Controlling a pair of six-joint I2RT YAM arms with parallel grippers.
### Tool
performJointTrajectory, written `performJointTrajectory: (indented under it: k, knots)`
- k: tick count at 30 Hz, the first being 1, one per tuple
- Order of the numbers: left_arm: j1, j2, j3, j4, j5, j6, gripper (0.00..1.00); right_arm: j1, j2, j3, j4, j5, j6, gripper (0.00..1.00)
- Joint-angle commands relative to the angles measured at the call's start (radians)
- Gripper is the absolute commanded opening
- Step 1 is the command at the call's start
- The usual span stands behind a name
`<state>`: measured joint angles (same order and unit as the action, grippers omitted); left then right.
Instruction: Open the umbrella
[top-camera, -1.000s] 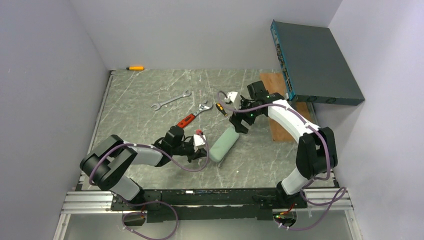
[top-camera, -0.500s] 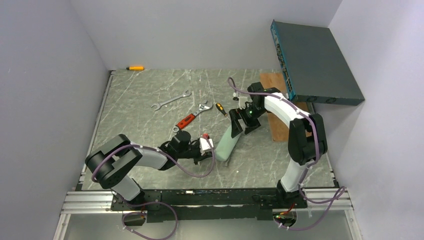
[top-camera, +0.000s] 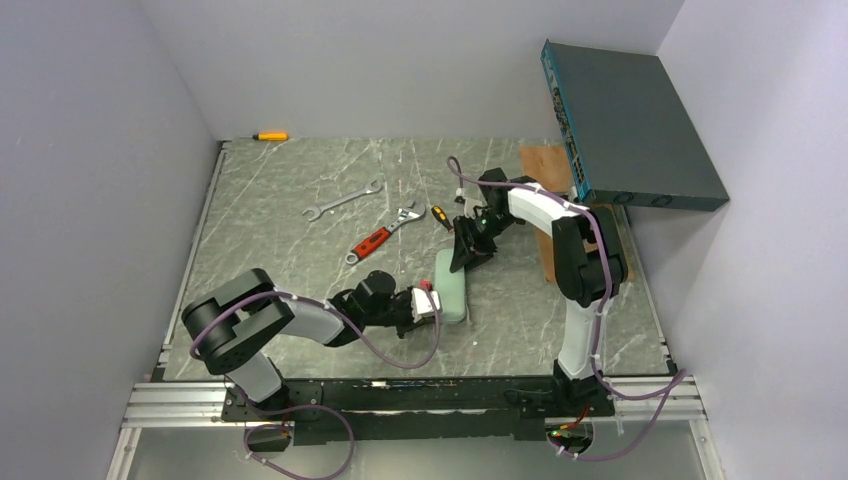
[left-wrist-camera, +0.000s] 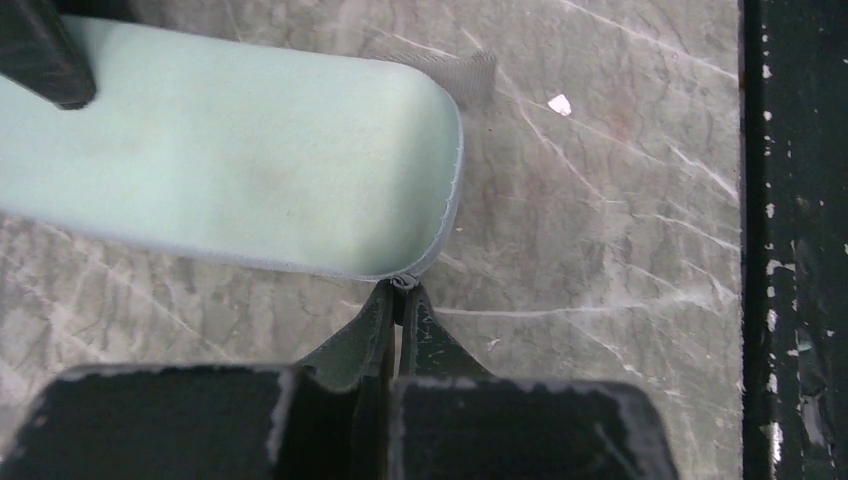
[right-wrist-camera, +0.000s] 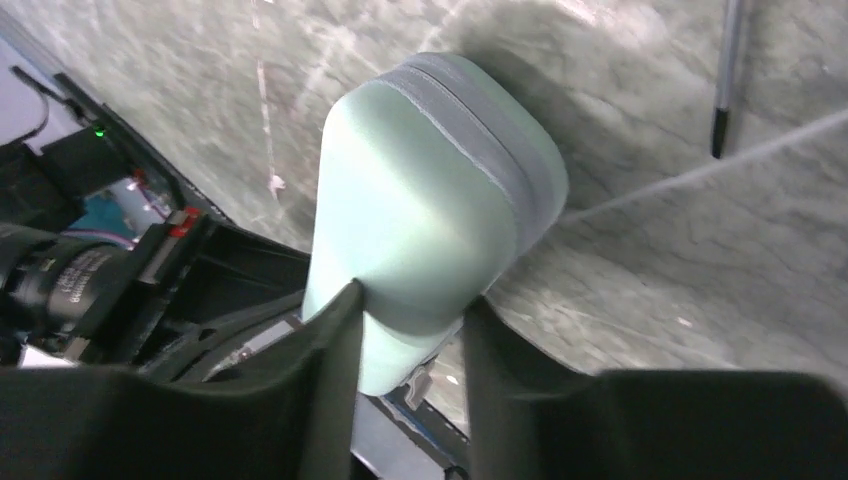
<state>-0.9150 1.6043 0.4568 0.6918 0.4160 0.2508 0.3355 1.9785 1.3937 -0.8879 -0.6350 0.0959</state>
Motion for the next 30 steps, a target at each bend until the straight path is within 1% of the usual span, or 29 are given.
performJointTrajectory:
  k: [1,2,3,6,11,16,22,24,27,28,29,30]
  knots:
    - [-0.008,-0.009,0.03,0.059,-0.025,0.039,0.0,0.016,0.029,0.024,0.051,-0.055,-0.09,0.21]
    - [-0.006,-0.017,0.022,0.052,-0.024,0.049,0.0,0.017,0.041,0.021,0.041,-0.053,-0.146,0.08]
    - [-0.002,-0.027,0.013,0.045,-0.026,0.058,0.0,0.016,0.059,0.024,0.026,-0.045,-0.203,0.0]
    - [0.033,-0.028,-0.011,0.051,-0.031,0.043,0.0,0.017,0.111,0.048,-0.026,-0.016,-0.335,0.0]
    - [0.115,-0.011,0.008,0.048,-0.038,0.005,0.0,0.029,0.108,0.045,-0.028,-0.007,-0.444,0.0]
    - [0.18,0.026,0.071,0.036,-0.045,-0.011,0.0,0.051,0.106,0.054,-0.035,-0.011,-0.505,0.0]
    - [0.263,0.094,0.168,0.015,-0.097,-0.11,0.0,0.068,0.115,0.098,-0.05,-0.045,-0.594,0.0]
    - [0.27,0.096,0.169,0.032,-0.113,-0.12,0.0,0.066,0.123,0.133,-0.056,-0.065,-0.613,0.0]
    - [0.278,0.081,0.15,0.056,-0.087,-0.161,0.0,0.053,0.118,0.187,-0.042,-0.09,-0.618,0.0]
    - [0.278,0.074,0.145,0.052,-0.066,-0.17,0.0,0.044,0.111,0.198,-0.026,-0.088,-0.603,0.05]
    - [0.275,0.065,0.14,0.045,-0.044,-0.18,0.0,0.032,0.105,0.209,-0.019,-0.088,-0.585,0.15]
    - [0.268,0.06,0.133,0.044,-0.037,-0.191,0.0,0.021,0.101,0.22,-0.015,-0.081,-0.564,0.33]
